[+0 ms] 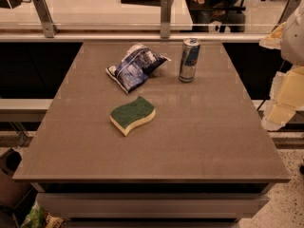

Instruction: Pick blue chip bag

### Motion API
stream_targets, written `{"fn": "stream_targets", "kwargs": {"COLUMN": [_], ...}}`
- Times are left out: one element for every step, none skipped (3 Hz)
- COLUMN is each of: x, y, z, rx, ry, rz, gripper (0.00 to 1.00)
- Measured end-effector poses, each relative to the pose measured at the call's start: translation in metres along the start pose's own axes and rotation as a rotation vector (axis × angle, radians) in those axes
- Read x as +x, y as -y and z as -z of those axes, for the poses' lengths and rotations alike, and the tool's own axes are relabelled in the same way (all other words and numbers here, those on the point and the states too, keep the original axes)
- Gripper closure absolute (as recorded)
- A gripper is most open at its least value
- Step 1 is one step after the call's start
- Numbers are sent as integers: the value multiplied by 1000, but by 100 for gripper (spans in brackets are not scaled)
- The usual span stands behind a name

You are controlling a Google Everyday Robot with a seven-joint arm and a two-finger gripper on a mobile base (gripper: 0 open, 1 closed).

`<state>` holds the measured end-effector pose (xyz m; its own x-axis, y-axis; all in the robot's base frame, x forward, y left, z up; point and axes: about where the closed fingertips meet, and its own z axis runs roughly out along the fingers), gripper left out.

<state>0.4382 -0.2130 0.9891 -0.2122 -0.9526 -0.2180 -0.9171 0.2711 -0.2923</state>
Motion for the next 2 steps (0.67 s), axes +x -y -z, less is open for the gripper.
{"fn": "stream_targets", "kwargs": {"x": [0,-13], "y": [0,12], "z": [0,-3], "rx": [0,25], "ry": [0,22], "rz": [0,11], "gripper": [0,0]}}
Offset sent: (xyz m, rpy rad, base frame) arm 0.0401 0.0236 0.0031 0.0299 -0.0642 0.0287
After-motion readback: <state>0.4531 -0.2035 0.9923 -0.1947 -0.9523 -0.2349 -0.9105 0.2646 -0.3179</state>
